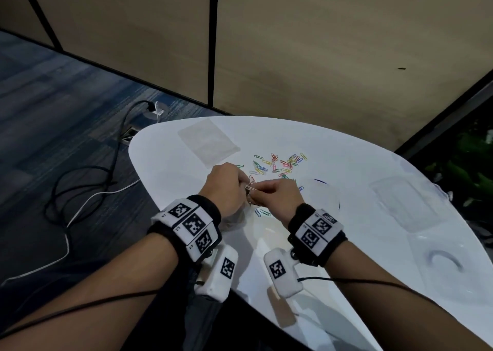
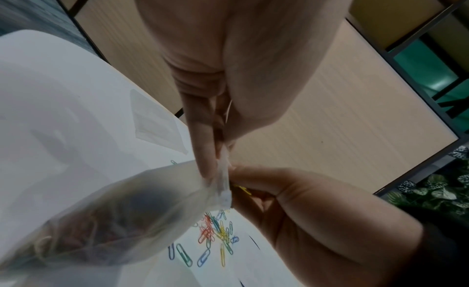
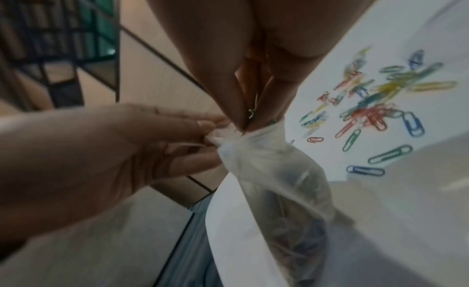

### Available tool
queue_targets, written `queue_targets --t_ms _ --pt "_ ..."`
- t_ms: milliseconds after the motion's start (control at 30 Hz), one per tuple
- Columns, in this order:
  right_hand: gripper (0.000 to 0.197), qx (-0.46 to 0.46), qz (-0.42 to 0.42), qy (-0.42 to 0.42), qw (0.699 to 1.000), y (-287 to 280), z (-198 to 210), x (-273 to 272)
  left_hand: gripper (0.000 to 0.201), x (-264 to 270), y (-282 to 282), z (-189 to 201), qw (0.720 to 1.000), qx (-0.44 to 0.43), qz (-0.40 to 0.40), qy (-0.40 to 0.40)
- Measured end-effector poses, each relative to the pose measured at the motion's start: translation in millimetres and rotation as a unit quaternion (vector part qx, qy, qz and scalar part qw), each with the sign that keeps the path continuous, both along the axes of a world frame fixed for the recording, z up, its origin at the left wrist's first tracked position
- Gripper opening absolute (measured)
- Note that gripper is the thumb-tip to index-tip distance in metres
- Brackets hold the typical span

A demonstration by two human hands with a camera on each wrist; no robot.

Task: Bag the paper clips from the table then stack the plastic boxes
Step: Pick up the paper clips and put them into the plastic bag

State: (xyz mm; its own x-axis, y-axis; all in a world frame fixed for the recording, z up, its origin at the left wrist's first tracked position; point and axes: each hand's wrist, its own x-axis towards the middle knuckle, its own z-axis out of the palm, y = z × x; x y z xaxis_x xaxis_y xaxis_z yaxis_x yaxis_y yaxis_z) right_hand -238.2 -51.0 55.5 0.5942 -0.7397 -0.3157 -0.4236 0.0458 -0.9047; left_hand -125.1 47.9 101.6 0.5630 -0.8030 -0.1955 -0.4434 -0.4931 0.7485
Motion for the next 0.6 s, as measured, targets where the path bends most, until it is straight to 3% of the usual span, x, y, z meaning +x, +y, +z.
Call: queue_targets --t_ms 100,200,300,400,467,533,600 --pt "0.026 -0.121 0.087 0.099 0.984 4.6 3.1 4.5 0.026 0.3 -0.2 0.2 1.0 -0.005 -0.004 0.0" --pt "0.034 -0.239 0.173 0.189 0.937 7.7 13.8 8.8 0.027 0.3 1.2 0.6 1.0 -0.006 -0.006 0.001" --pt "0.034 -0.219 0.22 0.157 0.938 0.4 33.0 8.2 0.027 4.5 2.2 2.6 1.0 -0.01 -0.002 0.012" --pt "0.032 -0.066 0.172 0.02 0.983 -18.3 44.3 6.3 0.027 8.1 4.4 3.2 0.999 -0.018 0.003 0.032" --pt "0.032 -0.008 0.107 -0.021 0.994 -46.6 38.9 3.4 0.027 7.5 6.2 3.7 0.999 -0.023 0.008 0.03" --pt "0.028 -0.068 0.044 0.036 0.996 -88.2 16.9 2.4 0.026 6.8 8.3 4.4 0.999 -0.026 0.004 0.022" --pt "0.025 -0.173 0.027 0.203 0.963 -129.4 -11.5 -0.3 0.025 7.9 10.1 4.9 1.0 -0.026 0.0 0.005"
